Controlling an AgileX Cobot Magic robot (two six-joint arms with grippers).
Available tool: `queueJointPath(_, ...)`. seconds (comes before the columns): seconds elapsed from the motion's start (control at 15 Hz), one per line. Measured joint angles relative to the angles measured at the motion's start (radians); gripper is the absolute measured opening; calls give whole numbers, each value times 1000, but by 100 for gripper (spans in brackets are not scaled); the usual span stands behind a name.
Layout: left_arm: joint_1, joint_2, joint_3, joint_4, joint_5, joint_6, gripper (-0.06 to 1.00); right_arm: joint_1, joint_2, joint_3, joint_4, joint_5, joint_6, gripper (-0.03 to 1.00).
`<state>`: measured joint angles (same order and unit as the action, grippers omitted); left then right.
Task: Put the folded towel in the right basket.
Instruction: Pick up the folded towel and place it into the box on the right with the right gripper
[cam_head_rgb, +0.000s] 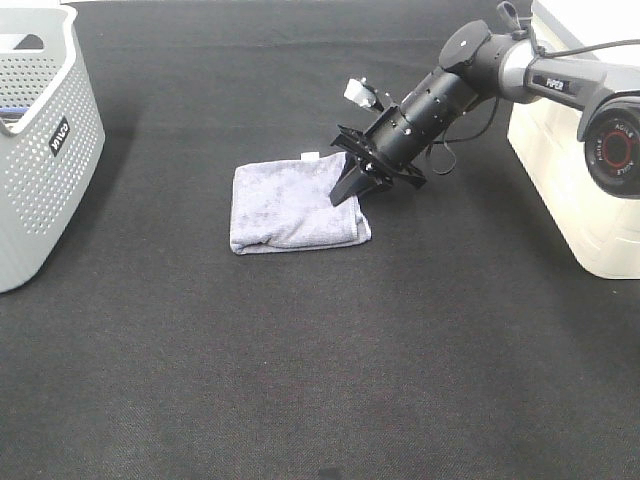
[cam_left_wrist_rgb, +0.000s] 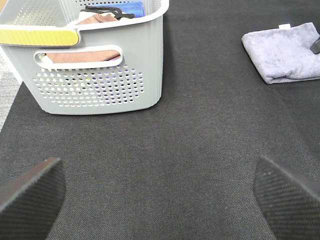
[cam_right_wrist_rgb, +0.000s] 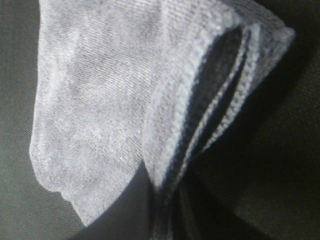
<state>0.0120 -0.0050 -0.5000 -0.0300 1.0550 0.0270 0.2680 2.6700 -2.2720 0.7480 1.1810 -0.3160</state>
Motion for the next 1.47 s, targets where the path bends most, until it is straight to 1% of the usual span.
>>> queueJointPath(0.27,0,0,0,0,0,0,97,0,-113,0,-80,7,-23,7)
queueJointPath(0.33,0,0,0,0,0,0,97,0,-113,0,-80,7,-23,7)
queueJointPath(0.67,0,0,0,0,0,0,97,0,-304,0,-196,22,-26,7)
queueJointPath(0.8,0,0,0,0,0,0,97,0,-381,0,-269,34,-18,7)
queueJointPath(0.87,0,0,0,0,0,0,97,0,-438,0,-337,37,12,7)
queueJointPath(1.0,0,0,0,0,0,0,97,0,-508,0,-440,38,46,7)
queueJointPath(1.13,0,0,0,0,0,0,97,-10,-577,0,-509,40,70,7)
queueJointPath(1.27,0,0,0,0,0,0,97,-92,-647,0,-509,41,84,7)
queueJointPath(1.47,0,0,0,0,0,0,97,-254,-691,0,-492,41,89,7)
